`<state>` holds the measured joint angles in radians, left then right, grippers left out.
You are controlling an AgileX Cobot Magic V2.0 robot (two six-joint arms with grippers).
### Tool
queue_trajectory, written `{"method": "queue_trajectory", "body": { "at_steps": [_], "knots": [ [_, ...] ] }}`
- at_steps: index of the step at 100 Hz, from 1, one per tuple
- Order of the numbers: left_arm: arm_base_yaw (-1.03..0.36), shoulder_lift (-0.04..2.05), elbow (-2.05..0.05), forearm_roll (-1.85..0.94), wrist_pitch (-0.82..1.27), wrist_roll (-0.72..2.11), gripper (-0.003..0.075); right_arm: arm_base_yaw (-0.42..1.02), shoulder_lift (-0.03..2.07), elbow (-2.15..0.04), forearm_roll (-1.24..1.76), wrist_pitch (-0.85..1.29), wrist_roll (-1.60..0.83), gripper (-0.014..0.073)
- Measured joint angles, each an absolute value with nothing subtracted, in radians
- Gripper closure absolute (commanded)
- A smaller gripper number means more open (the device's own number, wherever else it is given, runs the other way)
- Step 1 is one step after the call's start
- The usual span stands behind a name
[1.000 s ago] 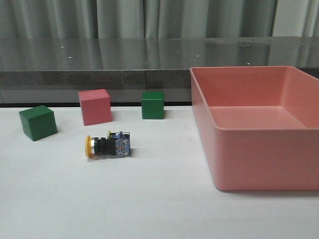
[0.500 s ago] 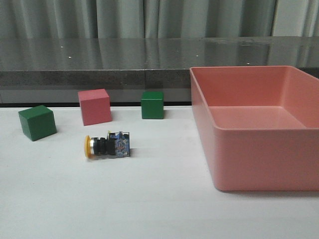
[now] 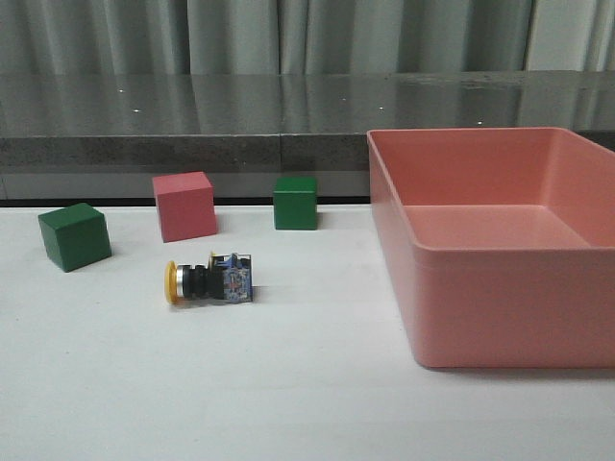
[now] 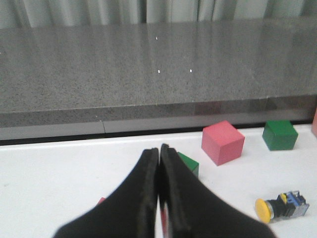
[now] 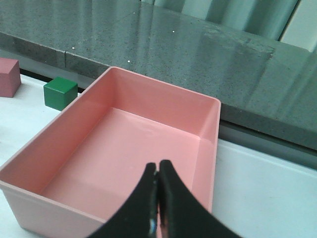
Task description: Place and stand button with both arms
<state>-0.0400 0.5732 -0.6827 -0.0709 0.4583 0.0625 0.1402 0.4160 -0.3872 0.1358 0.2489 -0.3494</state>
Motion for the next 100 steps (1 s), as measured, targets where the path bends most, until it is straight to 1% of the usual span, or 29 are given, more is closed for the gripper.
{"method": "queue_trajectory", "body": {
  "at_steps": [10, 26, 33, 40, 44, 45, 47, 48, 49, 50, 51, 52, 54, 55, 59, 62, 66, 82, 92, 100],
  "knots": [
    [-0.040, 0.735, -0.806, -0.131, 0.530, 0.184, 0.0739, 0.140, 0.416, -0.387, 0.136, 0.249, -0.349, 0.0702],
    [-0.040, 0.956, -0.903, -0.320, 0.567, 0.463, 0.0734, 0.140, 0.416, -0.387, 0.136, 0.249, -0.349, 0.0702],
    [-0.040, 1.030, -0.926, -0.435, 0.572, 0.598, 0.0691, 0.140, 0.416, -0.387, 0.136, 0.249, -0.349, 0.0702],
    [-0.040, 1.091, -0.941, -0.540, 0.582, 0.726, 0.0577, 0.140, 0.416, -0.387, 0.136, 0.249, -0.349, 0.0702],
    [-0.040, 1.123, -0.950, -0.582, 0.596, 0.792, 0.0471, 0.140, 0.416, -0.387, 0.136, 0.249, -0.349, 0.0702],
    [-0.040, 1.128, -0.952, -0.596, 0.598, 0.802, 0.0431, 0.140, 0.416, -0.387, 0.136, 0.249, -0.349, 0.0702],
    [-0.040, 1.143, -0.955, -0.615, 0.605, 0.831, 0.0390, 0.140, 0.416, -0.387, 0.136, 0.249, -0.349, 0.0702],
    [-0.040, 1.152, -0.957, -0.622, 0.609, 0.848, 0.0348, 0.140, 0.416, -0.387, 0.136, 0.249, -0.349, 0.0702],
    [-0.040, 1.157, -0.957, -0.627, 0.611, 0.856, 0.0327, 0.140, 0.416, -0.387, 0.136, 0.249, -0.349, 0.0702],
    [-0.040, 1.161, -0.959, -0.638, 0.611, 0.863, 0.0286, 0.140, 0.416, -0.387, 0.136, 0.249, -0.349, 0.0702],
    [-0.040, 1.169, -0.959, -0.641, 0.616, 0.876, 0.0267, 0.140, 0.416, -0.387, 0.136, 0.249, -0.349, 0.0702],
    [-0.040, 1.173, -0.962, -0.649, 0.617, 0.882, 0.0230, 0.140, 0.416, -0.387, 0.136, 0.249, -0.349, 0.0702],
    [-0.040, 1.185, -0.961, -0.660, 0.622, 0.897, 0.0195, 0.140, 0.416, -0.387, 0.136, 0.249, -0.349, 0.0702],
    [-0.040, 1.193, -0.963, -0.663, 0.624, 0.904, 0.0164, 0.140, 0.416, -0.387, 0.136, 0.249, -0.349, 0.0702],
    [-0.040, 1.210, -0.965, -0.679, 0.626, 0.919, 0.0092, 0.140, 0.416, -0.387, 0.136, 0.249, -0.349, 0.0702],
    [-0.040, 1.227, -0.965, -0.684, 0.626, 0.928, 0.0063, 0.140, 0.416, -0.387, 0.136, 0.249, -0.349, 0.0702],
    [-0.040, 1.243, -0.965, -0.696, 0.626, 0.933, 0.0044, 0.140, 0.416, -0.387, 0.136, 0.249, -0.349, 0.0702],
    [-0.040, 1.322, -0.966, -0.842, 0.622, 0.980, 0.0048, 0.140, 0.416, -0.387, 0.136, 0.249, -0.349, 0.0702],
    [-0.040, 1.381, -0.966, -0.933, 0.649, 1.149, 0.0048, 0.140, 0.416, -0.387, 0.136, 0.249, -0.349, 0.0702],
    [-0.040, 1.438, -0.966, -1.031, 0.699, 1.361, 0.0048, 0.140, 0.416, -0.387, 0.136, 0.249, -0.349, 0.0702]
  ]
}}
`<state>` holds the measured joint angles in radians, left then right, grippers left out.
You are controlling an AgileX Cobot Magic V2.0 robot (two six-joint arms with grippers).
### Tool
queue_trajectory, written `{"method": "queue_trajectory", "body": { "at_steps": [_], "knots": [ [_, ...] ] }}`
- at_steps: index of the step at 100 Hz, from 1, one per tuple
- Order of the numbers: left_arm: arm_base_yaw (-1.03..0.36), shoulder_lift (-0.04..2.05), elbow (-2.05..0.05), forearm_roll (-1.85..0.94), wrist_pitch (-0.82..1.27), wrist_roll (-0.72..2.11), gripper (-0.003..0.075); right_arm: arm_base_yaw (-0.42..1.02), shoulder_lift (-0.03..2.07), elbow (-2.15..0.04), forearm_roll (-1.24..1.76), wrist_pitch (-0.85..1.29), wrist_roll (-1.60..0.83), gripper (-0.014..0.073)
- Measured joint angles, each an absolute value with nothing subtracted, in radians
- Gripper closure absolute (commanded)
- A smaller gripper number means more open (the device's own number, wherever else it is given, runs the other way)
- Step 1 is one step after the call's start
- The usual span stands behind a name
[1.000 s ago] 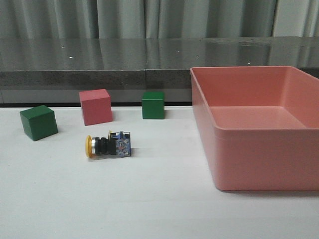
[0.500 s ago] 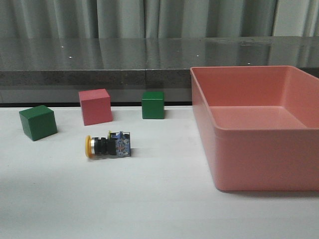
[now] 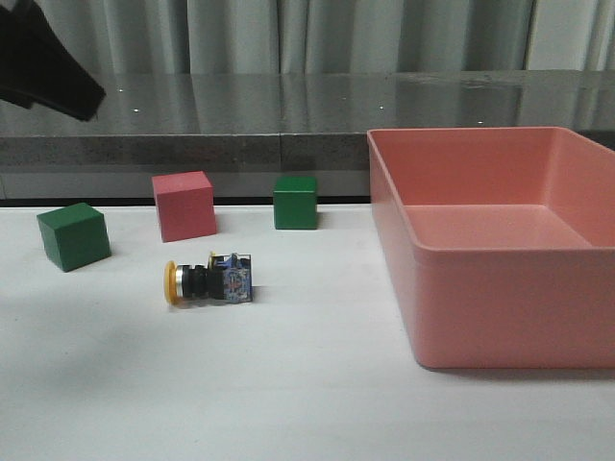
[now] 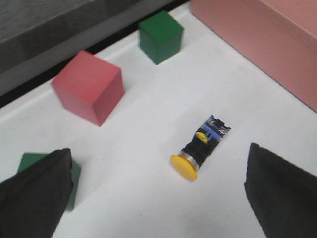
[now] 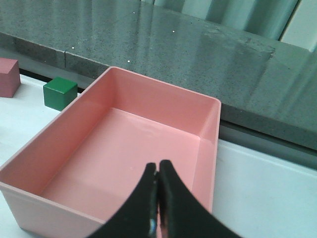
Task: Place and stand button with both arms
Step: 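Lower the left gripper and grasp the button by its yellow cap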
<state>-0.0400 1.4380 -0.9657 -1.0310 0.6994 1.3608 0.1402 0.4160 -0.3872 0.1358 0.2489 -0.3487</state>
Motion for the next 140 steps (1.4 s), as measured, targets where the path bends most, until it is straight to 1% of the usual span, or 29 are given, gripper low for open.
{"method": "queue_trajectory", "body": {
  "at_steps": [16, 25, 38, 59, 95, 140],
  "knots": [
    [-0.040, 1.546, -0.967, -1.246, 0.804, 1.777, 0.0048, 0.140, 0.416, -0.387, 0.136, 0.249, -0.347, 0.0702],
    [-0.040, 1.602, -0.967, -1.332, 0.817, 1.923, 0.0048, 0.140, 0.416, -0.387, 0.136, 0.249, -0.347, 0.0702],
    [-0.040, 1.670, -0.969, -1.409, 0.817, 1.982, 0.0048, 0.140, 0.416, -0.387, 0.136, 0.249, -0.347, 0.0702],
    [-0.040, 1.758, -0.973, -1.448, 0.846, 2.010, 0.0048, 0.140, 0.416, -0.387, 0.136, 0.249, -0.347, 0.0702],
    [-0.040, 1.910, -0.973, -1.505, 0.950, 2.378, 0.0048, 0.140, 0.416, -0.387, 0.136, 0.249, -0.347, 0.0702],
    [-0.040, 2.059, -0.977, -1.576, 0.986, 2.526, 0.0048, 0.140, 0.416, -0.387, 0.136, 0.249, -0.347, 0.0702]
  ]
}}
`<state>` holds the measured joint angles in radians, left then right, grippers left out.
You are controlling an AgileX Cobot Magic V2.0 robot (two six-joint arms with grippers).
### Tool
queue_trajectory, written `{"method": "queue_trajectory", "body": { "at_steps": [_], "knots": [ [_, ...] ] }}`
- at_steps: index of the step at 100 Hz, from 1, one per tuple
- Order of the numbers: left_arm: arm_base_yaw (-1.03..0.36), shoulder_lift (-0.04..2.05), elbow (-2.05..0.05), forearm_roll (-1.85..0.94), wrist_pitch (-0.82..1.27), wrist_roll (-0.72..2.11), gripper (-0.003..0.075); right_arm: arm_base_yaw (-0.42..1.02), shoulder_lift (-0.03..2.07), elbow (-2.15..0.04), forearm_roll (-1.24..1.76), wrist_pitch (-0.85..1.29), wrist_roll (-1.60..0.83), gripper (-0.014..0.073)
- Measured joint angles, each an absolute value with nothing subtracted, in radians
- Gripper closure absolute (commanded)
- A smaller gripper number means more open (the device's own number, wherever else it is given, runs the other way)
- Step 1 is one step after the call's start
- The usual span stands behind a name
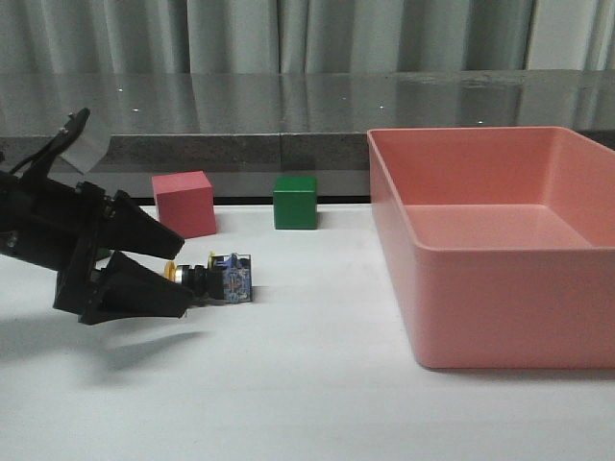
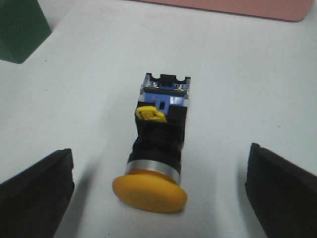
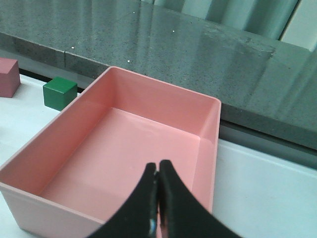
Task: Place and stand button with both arms
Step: 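Lower the left gripper and grasp the button by its yellow cap, then lift the button with the left gripper and rotate it cap-up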
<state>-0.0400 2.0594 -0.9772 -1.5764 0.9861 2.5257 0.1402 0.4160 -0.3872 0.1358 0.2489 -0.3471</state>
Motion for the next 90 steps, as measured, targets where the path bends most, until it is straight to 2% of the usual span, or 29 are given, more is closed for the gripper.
{"method": "queue_trajectory", "body": {
  "at_steps": [28, 35, 42, 43, 44, 49, 55, 56, 57, 58, 64, 72, 90],
  "knots": [
    [-0.040, 2.130, -0.990, -1.615, 1.001, 2.556, 0.0049, 0.140, 0.416, -0.387, 0.136, 0.249, -0.347, 0.0702],
    [-0.040, 2.136, -0.990, -1.619, 1.008, 2.556, 0.0082, 0.140, 0.416, -0.387, 0.136, 0.249, -0.347, 0.0702],
    [-0.040, 2.136, -0.990, -1.620, 1.013, 2.557, 0.0171, 0.140, 0.416, -0.387, 0.136, 0.247, -0.347, 0.0702],
    [-0.040, 2.136, -0.990, -1.620, 1.013, 2.557, 0.0206, 0.140, 0.416, -0.387, 0.136, 0.247, -0.347, 0.0702],
    [-0.040, 2.136, -0.990, -1.620, 1.013, 2.557, 0.0206, 0.140, 0.416, -0.387, 0.136, 0.247, -0.347, 0.0702],
    [-0.040, 2.136, -0.990, -1.620, 1.013, 2.557, 0.0301, 0.140, 0.416, -0.387, 0.136, 0.247, -0.347, 0.0702],
    [-0.040, 2.136, -0.990, -1.620, 1.013, 2.559, 0.0443, 0.140, 0.416, -0.387, 0.136, 0.247, -0.347, 0.0702],
    [-0.040, 2.136, -0.990, -1.620, 1.013, 2.559, 0.0443, 0.140, 0.416, -0.387, 0.136, 0.247, -0.347, 0.0702],
    [-0.040, 2.136, -0.990, -1.620, 1.015, 2.559, 0.0485, 0.140, 0.416, -0.387, 0.136, 0.247, -0.347, 0.0702],
    [-0.040, 2.136, -0.990, -1.620, 1.015, 2.559, 0.0485, 0.140, 0.416, -0.387, 0.136, 0.247, -0.347, 0.0702],
    [-0.040, 2.136, -0.990, -1.620, 1.015, 2.559, 0.0617, 0.140, 0.416, -0.387, 0.136, 0.247, -0.347, 0.0702],
    [-0.040, 2.136, -0.990, -1.618, 1.020, 2.559, 0.0742, 0.140, 0.416, -0.387, 0.136, 0.247, -0.347, 0.0702],
    [-0.034, 2.126, -0.990, -1.604, 1.067, 2.559, 0.0739, 0.140, 0.416, -0.387, 0.136, 0.247, -0.347, 0.0702]
  ]
}}
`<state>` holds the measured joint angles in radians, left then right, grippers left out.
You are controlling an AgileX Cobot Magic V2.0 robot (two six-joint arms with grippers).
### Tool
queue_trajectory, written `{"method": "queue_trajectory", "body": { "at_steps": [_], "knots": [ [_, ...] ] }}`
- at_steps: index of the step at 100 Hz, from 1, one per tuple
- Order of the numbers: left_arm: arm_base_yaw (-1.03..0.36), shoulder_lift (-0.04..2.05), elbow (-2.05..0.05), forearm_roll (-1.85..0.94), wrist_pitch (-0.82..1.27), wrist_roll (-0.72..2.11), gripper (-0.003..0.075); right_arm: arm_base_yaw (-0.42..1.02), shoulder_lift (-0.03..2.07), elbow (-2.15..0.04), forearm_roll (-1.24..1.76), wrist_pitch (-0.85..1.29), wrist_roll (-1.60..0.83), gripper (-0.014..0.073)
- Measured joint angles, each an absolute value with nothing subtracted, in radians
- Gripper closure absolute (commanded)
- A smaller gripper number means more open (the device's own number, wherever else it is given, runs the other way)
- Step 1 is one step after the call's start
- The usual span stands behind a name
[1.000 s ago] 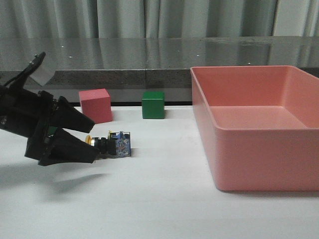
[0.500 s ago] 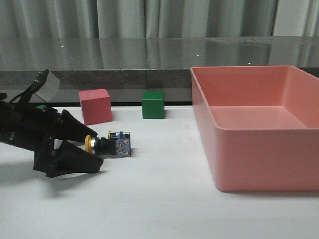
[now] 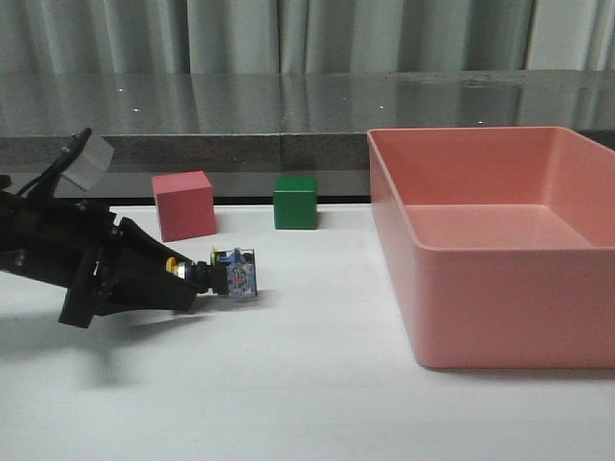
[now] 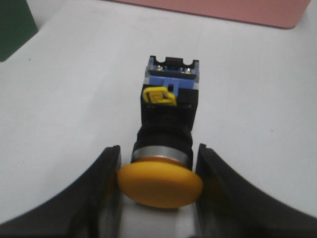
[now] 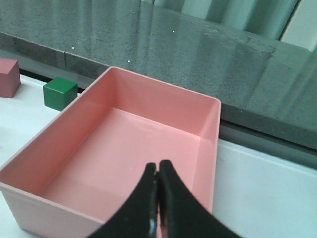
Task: Place and stand button with both arms
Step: 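Lift the button with the left gripper and rotate it cap-up, then lower the button upright onto the table and open the left gripper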
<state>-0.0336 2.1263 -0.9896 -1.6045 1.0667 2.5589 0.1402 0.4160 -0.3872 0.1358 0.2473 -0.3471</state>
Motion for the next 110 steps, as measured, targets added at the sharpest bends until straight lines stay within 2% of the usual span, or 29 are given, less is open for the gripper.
{"method": "queue_trajectory", "body": {
  "at_steps": [21, 36, 49, 66, 80, 110],
  "knots": [
    [-0.023, 1.970, -1.000, -1.455, 1.030, 2.376, 0.0739, 0.140, 0.416, -0.387, 0.136, 0.247, -0.347, 0.0702],
    [-0.038, 1.818, -1.075, -1.188, 0.921, 2.077, 0.0739, 0.140, 0.416, -0.387, 0.136, 0.247, -0.347, 0.0702],
    [-0.084, 1.741, -1.199, -0.913, 0.926, 1.772, 0.0739, 0.140, 0.416, -0.387, 0.136, 0.247, -0.347, 0.0702],
    [-0.220, 1.726, -1.400, -0.474, 1.027, 1.317, 0.0739, 0.140, 0.416, -0.387, 0.136, 0.247, -0.346, 0.0702],
    [-0.347, 1.726, -1.498, -0.159, 1.119, 1.058, 0.0739, 0.140, 0.416, -0.387, 0.136, 0.247, -0.346, 0.0702],
    [-0.547, 1.772, -1.526, 0.226, 1.224, 0.838, 0.0739, 0.140, 0.416, -0.387, 0.136, 0.247, -0.346, 0.0702]
  ]
}}
